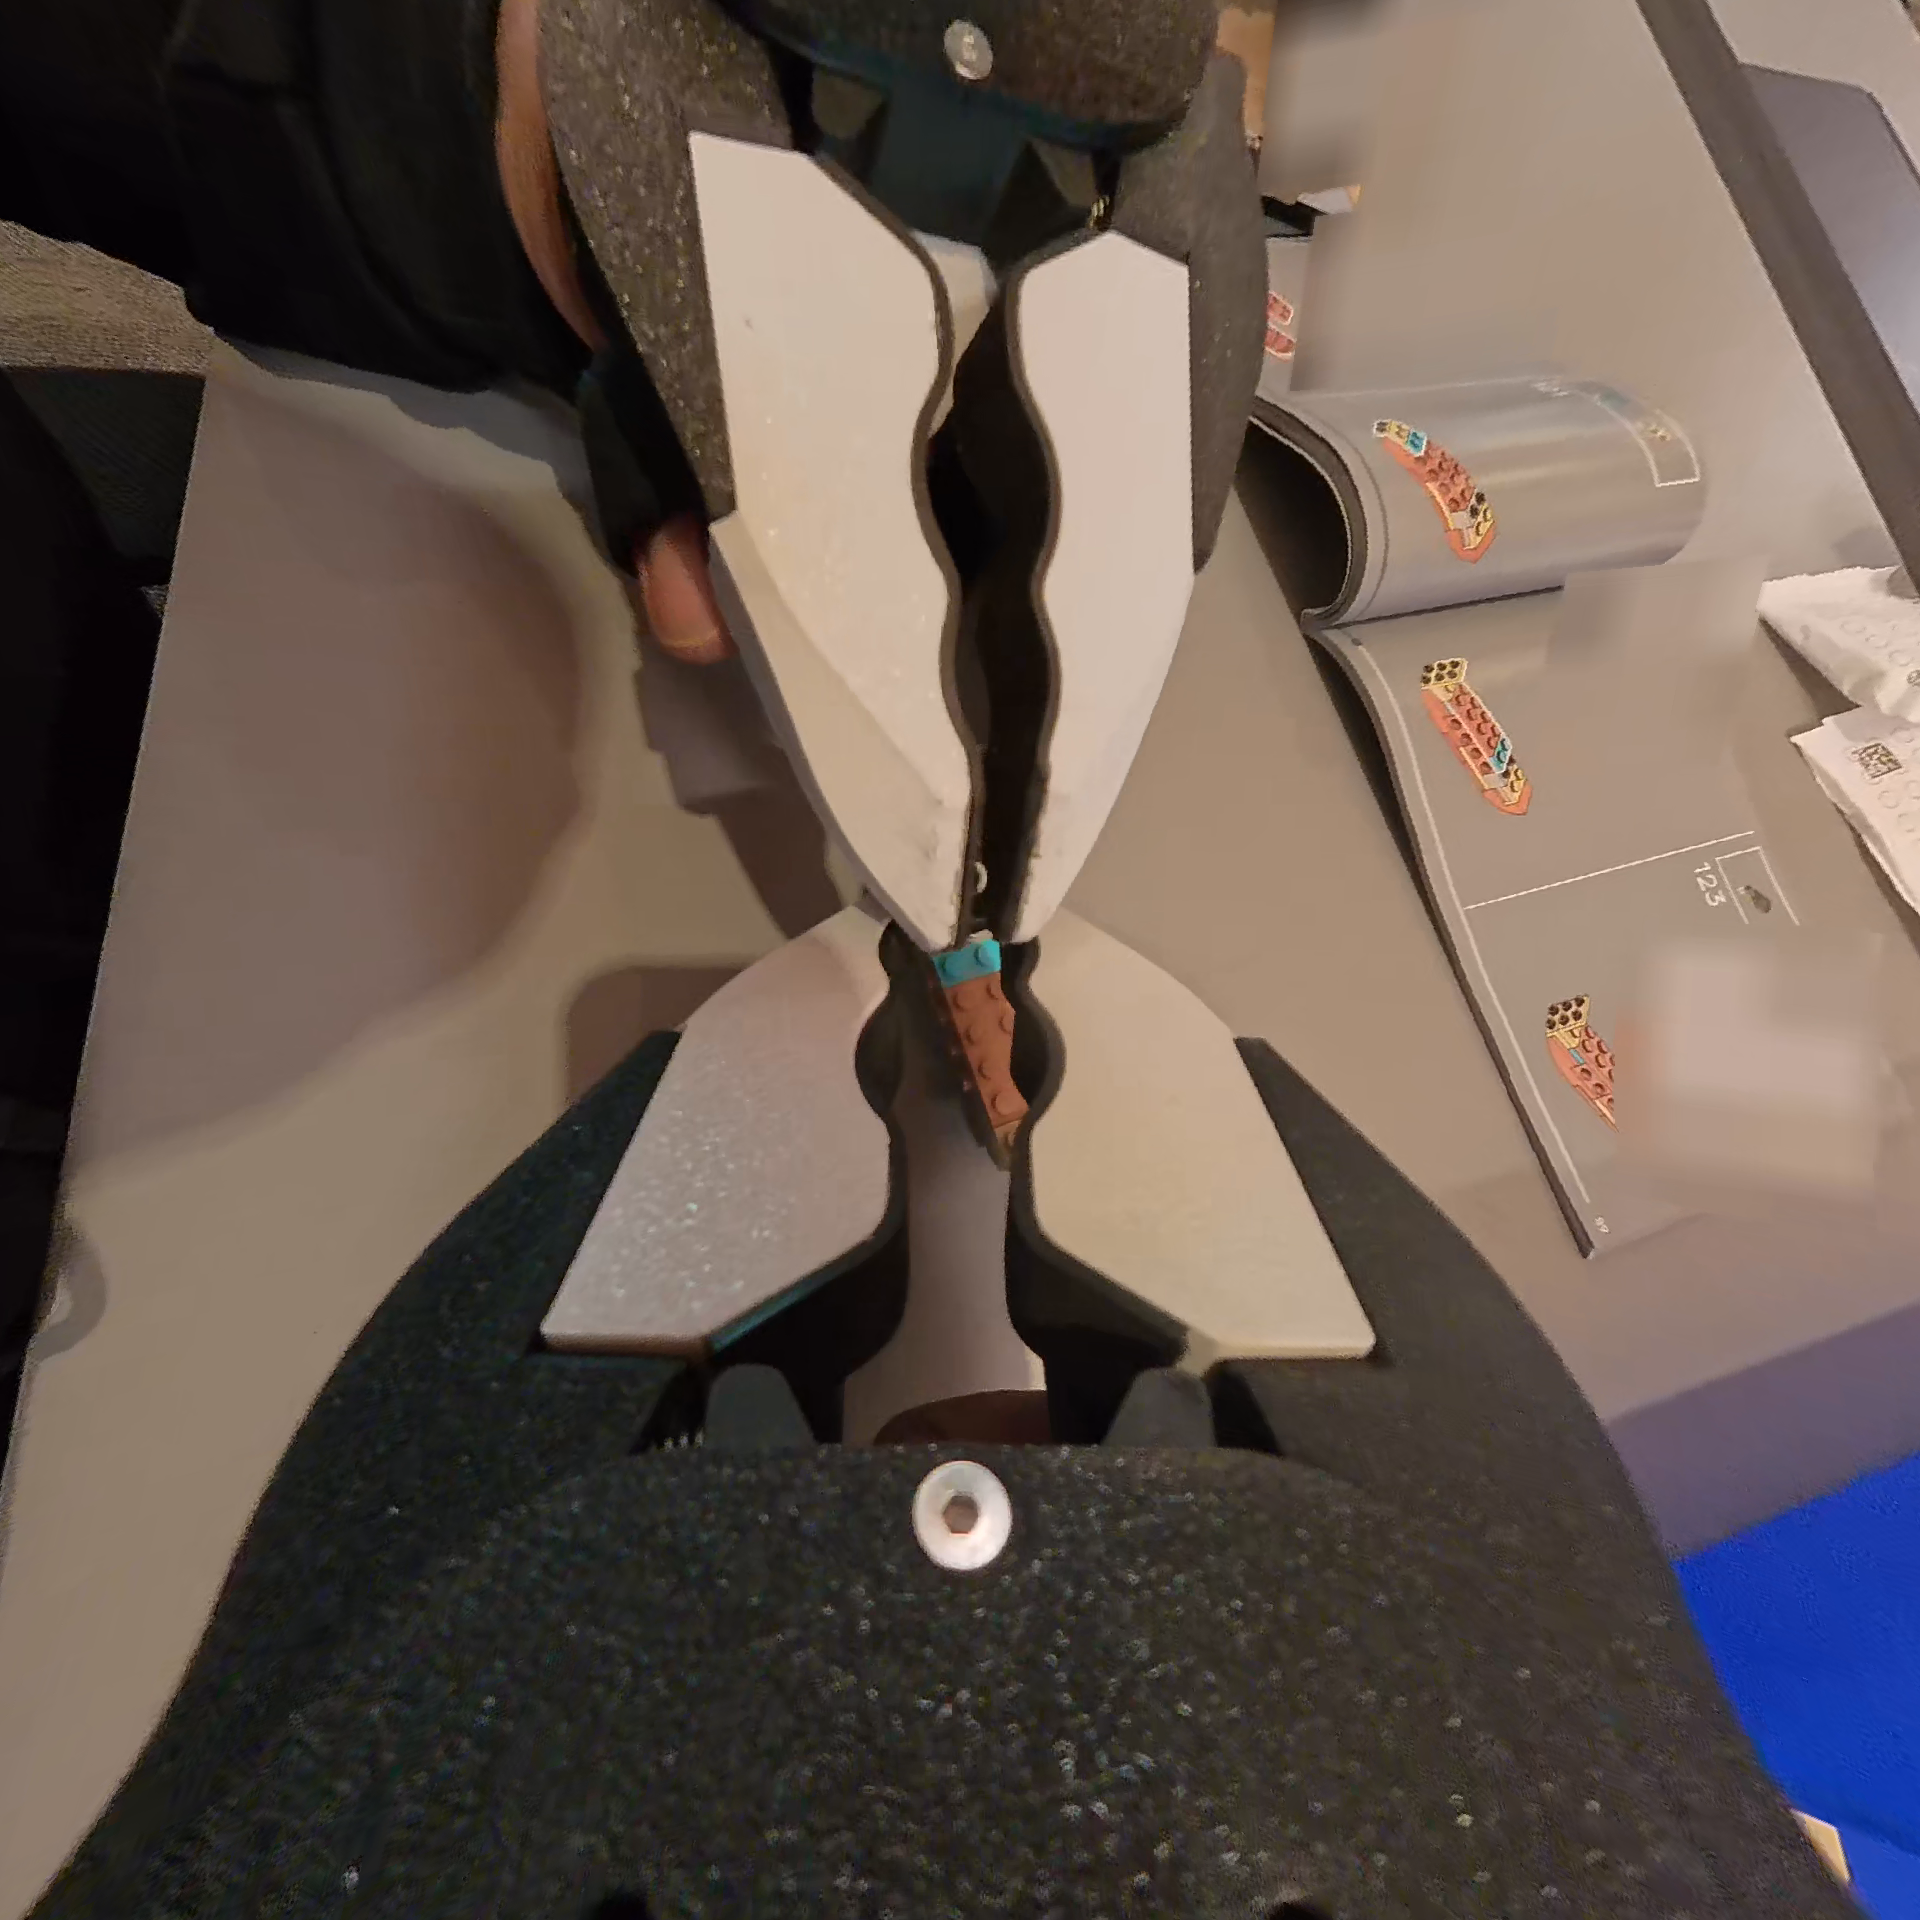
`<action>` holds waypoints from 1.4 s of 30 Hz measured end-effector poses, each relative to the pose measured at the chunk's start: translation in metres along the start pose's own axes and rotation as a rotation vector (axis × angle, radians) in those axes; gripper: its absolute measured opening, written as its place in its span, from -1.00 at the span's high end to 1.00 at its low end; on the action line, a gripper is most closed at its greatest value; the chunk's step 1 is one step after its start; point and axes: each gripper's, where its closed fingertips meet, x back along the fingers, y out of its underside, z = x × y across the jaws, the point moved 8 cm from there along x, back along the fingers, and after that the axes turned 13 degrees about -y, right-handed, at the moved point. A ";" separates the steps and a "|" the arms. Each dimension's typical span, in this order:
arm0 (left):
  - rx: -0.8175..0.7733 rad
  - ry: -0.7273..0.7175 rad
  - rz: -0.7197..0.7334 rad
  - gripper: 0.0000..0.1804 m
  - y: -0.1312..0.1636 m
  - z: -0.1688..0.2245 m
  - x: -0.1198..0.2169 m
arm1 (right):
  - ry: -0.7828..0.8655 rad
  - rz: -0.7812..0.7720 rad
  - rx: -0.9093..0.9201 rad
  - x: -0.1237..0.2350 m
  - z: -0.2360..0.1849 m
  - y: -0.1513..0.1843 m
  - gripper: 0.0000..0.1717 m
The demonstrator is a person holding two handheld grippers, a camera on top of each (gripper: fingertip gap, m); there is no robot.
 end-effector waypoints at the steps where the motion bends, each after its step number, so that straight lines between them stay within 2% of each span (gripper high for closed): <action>1: 0.003 0.003 0.001 0.95 0.000 0.000 0.000 | 0.003 0.001 0.004 0.000 0.000 0.000 0.83; 14: 0.110 0.048 0.107 0.97 -0.002 -0.007 0.004 | 0.095 0.090 0.051 0.006 0.004 -0.003 0.82; 27: 0.196 0.083 0.189 0.96 -0.003 -0.015 0.012 | 0.106 0.171 0.039 0.012 0.006 -0.004 0.84; 31: 0.185 0.043 0.203 0.94 -0.005 -0.019 0.017 | 0.106 0.189 0.025 0.015 0.007 -0.005 0.93; 37: 0.125 -0.007 0.194 0.92 -0.007 -0.019 0.020 | 0.109 0.156 0.034 0.010 0.006 -0.002 0.93; 42: 0.172 -0.018 0.204 0.88 -0.006 -0.024 0.025 | 0.129 0.151 0.047 0.010 0.007 -0.002 0.93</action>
